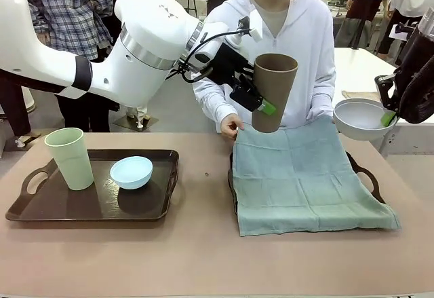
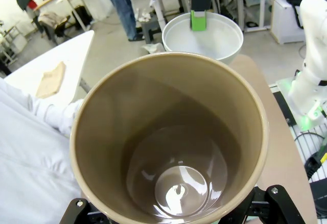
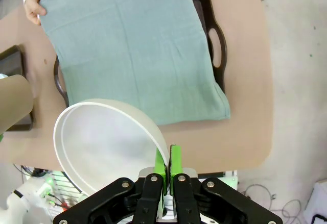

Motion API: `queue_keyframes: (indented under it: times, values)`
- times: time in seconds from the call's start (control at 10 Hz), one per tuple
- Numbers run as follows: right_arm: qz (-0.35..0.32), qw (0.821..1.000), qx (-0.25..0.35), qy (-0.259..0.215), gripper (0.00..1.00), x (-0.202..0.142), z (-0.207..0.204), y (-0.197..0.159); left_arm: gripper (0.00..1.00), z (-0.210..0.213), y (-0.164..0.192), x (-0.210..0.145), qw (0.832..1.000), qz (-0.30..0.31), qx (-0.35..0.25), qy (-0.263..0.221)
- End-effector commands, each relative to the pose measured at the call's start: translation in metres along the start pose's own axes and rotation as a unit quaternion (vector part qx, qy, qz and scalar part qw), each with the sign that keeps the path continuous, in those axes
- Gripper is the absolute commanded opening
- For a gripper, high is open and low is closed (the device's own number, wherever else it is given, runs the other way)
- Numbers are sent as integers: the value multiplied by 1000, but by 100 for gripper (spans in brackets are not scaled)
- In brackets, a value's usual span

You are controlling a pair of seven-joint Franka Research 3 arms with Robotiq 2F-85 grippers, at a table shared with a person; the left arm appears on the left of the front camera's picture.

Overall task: Set up a tray with a mat and arrange the tableware.
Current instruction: Place the Picnic Bowl and Reusable plastic cup back onto the Handle tray in front of the human's position.

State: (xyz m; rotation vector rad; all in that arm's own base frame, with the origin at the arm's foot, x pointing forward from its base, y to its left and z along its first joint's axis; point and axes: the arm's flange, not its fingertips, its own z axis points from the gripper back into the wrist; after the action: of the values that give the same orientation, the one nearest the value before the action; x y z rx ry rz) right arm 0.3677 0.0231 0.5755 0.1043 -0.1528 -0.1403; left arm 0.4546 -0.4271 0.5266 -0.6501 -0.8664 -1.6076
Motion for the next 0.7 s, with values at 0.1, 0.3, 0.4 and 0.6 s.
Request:
queue_keyframes:
  times: [0.1,0.3,0.4,0.6]
  values:
    - [4,1000,1,-7,0,0,-1,0,28,3,0,1,1000,-7,-4,-5]
    - [4,1000,1,-7,0,0,-1,0,28,3,0,1,1000,-7,-4,-5]
    - [4,1000,1,-7,0,0,-1,0,28,3,0,1,1000,-7,-4,-5]
    - [4,1000,1,-7,0,0,-1,0,28,3,0,1,1000,-7,-4,-5]
